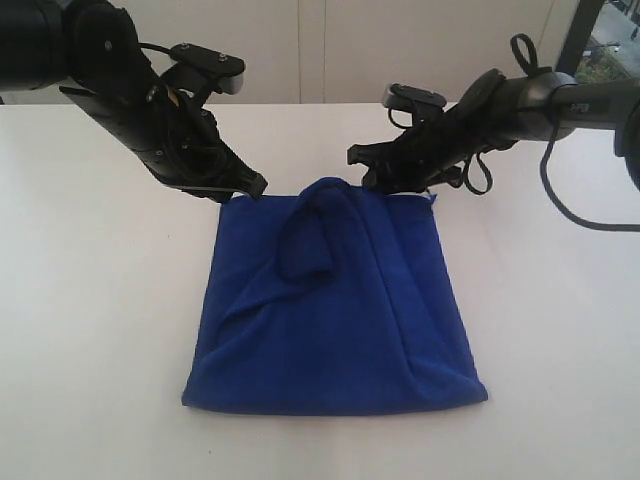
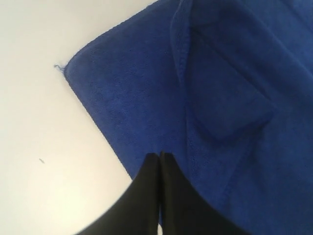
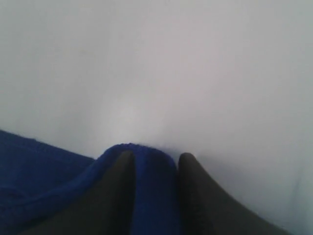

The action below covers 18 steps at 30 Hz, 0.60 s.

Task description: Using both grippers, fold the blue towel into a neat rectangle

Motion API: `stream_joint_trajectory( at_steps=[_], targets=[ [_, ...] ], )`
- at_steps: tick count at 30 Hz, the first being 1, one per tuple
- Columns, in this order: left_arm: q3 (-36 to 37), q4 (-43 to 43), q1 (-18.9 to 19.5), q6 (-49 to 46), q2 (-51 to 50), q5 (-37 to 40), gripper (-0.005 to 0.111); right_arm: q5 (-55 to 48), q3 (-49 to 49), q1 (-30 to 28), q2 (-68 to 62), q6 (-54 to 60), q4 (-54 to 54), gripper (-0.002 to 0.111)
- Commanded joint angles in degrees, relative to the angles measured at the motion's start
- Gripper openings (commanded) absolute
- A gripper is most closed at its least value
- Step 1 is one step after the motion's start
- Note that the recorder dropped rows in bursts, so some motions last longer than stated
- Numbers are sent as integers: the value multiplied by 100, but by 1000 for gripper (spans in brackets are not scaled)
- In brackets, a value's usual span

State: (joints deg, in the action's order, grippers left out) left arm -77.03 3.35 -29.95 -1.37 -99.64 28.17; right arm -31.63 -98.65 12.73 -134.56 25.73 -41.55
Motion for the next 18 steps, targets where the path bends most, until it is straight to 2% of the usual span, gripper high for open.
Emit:
stream_joint_trajectory(
  at_steps=[1,6,18],
  targets=[
    [43,20,10,49,21,97,0,-145,-13,-19,-10,123,25,14],
    [43,21,10,49,21,87,0,-122,-13,-19,-10,123,25,0],
    [43,17,10,506,21,263,0,-223,-13,-19,571,112,314,0]
  ],
)
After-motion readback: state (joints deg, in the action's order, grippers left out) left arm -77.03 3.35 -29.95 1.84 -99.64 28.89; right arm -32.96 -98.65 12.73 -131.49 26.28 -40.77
